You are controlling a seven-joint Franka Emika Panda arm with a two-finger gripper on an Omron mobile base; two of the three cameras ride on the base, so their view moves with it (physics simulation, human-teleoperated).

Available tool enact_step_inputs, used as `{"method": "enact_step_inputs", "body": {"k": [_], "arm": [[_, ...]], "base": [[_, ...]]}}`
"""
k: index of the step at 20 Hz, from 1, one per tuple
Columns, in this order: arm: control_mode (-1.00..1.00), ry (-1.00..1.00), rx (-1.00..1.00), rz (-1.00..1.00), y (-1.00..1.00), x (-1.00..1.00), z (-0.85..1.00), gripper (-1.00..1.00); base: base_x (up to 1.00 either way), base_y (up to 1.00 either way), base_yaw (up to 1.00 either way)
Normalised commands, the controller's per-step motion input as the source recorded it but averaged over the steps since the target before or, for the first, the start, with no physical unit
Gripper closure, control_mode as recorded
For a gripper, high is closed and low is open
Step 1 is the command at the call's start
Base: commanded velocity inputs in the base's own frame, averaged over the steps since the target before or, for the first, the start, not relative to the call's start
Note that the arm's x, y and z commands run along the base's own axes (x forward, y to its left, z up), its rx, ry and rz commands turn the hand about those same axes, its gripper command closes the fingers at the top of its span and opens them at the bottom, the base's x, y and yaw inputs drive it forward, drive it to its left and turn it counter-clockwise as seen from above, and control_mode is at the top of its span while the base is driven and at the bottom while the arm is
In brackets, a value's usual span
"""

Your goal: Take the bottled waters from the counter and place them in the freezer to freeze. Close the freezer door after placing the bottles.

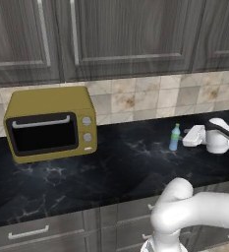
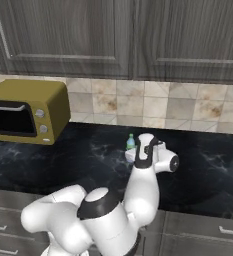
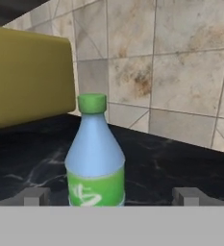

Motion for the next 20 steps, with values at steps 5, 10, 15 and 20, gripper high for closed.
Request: {"method": "enact_step_inputs", "body": {"k": [5,10,15,20], "arm": [[-1.00,0.00,0.00,0.09,0.13,0.00,0.00,-1.00],[-1.00,0.00,0.00,0.04,0.09,0.09,0.00,-1.00],[-1.00,0.00,0.00,0.04,0.04,0.09,0.00,-1.00],[-1.00,0.00,0.00,0.06,0.07,0.06,-0.02,-1.00]], "base": [[0.00,0.00,0.00],[0.00,0.00,0.00],[0.00,0.00,0.00],[0.00,0.00,0.00]]}}
